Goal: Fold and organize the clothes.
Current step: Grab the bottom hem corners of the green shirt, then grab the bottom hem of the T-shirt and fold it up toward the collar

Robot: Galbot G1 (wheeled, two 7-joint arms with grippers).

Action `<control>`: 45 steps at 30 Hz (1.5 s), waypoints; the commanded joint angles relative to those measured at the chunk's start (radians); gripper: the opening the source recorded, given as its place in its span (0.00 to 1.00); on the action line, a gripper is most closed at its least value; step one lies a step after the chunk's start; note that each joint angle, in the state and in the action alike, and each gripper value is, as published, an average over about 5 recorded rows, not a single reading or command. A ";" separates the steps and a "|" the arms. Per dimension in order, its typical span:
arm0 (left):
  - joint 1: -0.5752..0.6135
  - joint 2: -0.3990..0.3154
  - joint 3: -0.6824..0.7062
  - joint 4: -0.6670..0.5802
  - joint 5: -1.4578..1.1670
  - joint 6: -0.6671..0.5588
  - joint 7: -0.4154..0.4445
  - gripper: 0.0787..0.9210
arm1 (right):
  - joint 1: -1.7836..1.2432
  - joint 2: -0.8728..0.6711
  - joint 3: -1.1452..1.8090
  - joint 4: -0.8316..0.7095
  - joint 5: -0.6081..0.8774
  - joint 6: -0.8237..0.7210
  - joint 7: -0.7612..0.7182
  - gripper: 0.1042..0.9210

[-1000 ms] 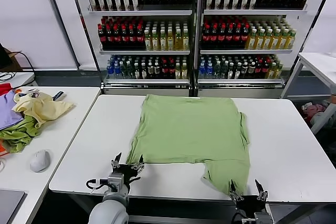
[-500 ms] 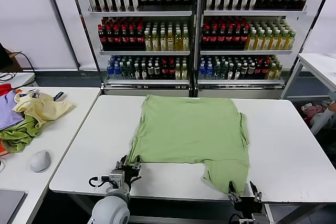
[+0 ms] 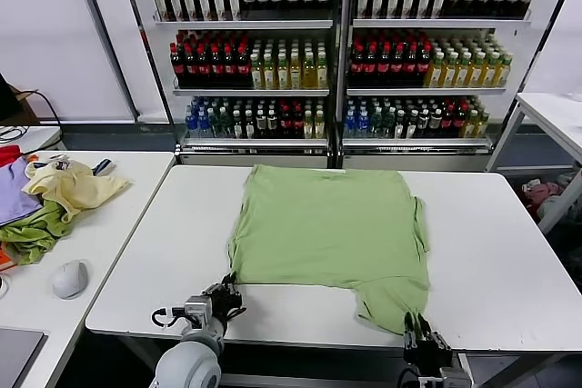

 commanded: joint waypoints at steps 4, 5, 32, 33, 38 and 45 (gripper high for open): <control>-0.025 0.024 -0.018 -0.131 -0.025 -0.119 0.040 0.02 | 0.087 -0.070 0.033 0.052 0.049 0.061 -0.021 0.01; -0.036 0.027 -0.018 -0.134 -0.026 -0.122 0.045 0.02 | 0.104 -0.080 0.037 0.053 0.057 0.062 -0.022 0.01; -0.438 0.054 0.142 0.354 0.072 -0.133 0.058 0.02 | 0.776 -0.170 -0.163 -0.469 0.077 0.041 -0.018 0.01; -0.451 0.051 0.146 0.376 0.081 -0.135 0.058 0.02 | 0.788 -0.165 -0.171 -0.481 0.070 0.038 -0.019 0.01; -0.518 0.032 0.165 0.473 0.132 -0.151 0.061 0.02 | 0.825 -0.138 -0.203 -0.533 0.028 0.021 -0.028 0.01; -0.550 0.023 0.186 0.528 0.175 -0.144 0.063 0.02 | 0.828 -0.115 -0.219 -0.563 -0.020 -0.011 -0.041 0.03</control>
